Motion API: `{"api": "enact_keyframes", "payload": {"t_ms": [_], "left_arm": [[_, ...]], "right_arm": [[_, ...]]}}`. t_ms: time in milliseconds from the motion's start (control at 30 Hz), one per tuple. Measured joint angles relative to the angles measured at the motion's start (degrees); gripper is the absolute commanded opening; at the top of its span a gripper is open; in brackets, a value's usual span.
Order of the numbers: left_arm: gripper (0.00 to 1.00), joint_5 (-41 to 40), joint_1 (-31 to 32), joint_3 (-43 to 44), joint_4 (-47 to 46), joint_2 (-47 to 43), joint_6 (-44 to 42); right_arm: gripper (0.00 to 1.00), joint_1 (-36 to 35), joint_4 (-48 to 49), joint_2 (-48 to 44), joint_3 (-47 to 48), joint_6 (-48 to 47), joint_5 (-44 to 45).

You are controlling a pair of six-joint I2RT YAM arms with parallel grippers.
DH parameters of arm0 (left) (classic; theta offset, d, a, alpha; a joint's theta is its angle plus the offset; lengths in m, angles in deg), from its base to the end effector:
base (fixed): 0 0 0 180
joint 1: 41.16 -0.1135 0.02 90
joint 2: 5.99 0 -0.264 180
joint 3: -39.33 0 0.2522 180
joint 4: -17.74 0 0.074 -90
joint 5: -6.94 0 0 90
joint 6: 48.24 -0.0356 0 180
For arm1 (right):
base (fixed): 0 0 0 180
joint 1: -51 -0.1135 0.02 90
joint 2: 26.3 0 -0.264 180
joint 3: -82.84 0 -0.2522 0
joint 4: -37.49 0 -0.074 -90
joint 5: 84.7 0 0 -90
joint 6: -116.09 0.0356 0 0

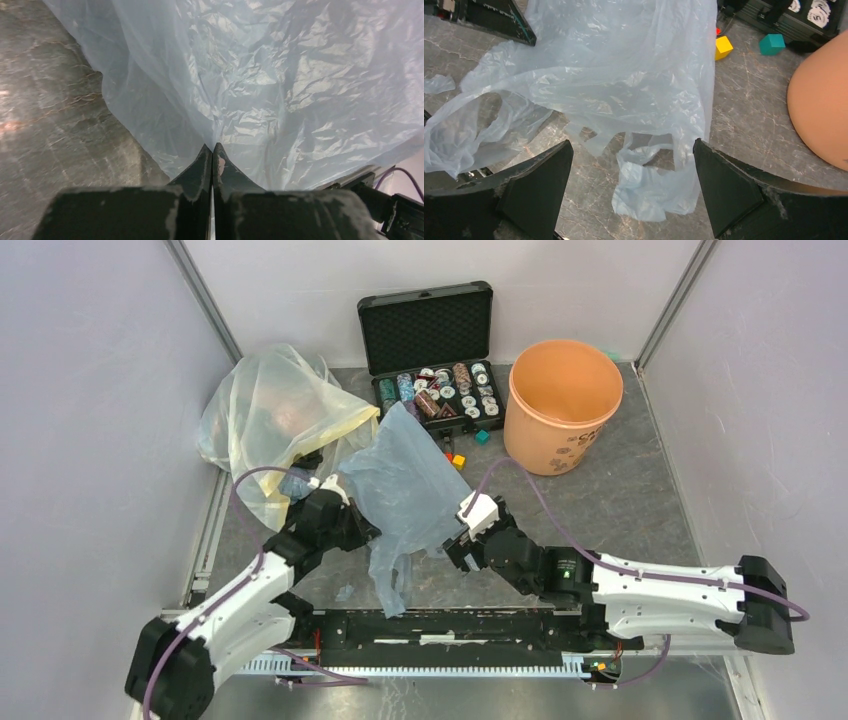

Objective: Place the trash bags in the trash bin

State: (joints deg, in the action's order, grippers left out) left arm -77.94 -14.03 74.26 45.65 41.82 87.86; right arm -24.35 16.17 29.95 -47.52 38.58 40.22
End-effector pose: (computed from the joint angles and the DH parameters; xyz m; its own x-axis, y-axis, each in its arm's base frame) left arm 0.1511 -0.0810 0.1814 -0.7737 -0.4099 -0.4830 -0.0623 0.8079 -0.5860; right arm 0.0741 0.2029 0.2556 -0.2596 -0.2918 -0.9206 -0.6240 0.7782 -0.0707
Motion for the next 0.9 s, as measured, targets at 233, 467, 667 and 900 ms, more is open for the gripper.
{"api": "enact_keyframes", "payload": {"t_ms": [233, 467, 667, 900], "left_arm": [[0.02, 4.9, 7.2, 4.0, -7.0, 15.0, -4.6], [0.02, 5.6, 18.8, 12.2, -4.8, 18.1, -8.1], [0.02, 7.5, 24.2, 13.6, 3.1, 12.3, -10.4], [0.02, 8.5, 24.5, 11.5, 6.4, 4.7, -10.5]], "right_arm": [[0.98, 1.9, -3.4, -5.8, 0.1, 0.4, 0.0], [0.98, 3.8, -9.6, -9.8, 1.6, 2.4, 2.5], [0.98, 5.3, -12.6, -12.7, 1.6, 4.1, 4.7], [0.92, 9.0, -12.9, -9.9, 1.9, 4.8, 2.9]]}}
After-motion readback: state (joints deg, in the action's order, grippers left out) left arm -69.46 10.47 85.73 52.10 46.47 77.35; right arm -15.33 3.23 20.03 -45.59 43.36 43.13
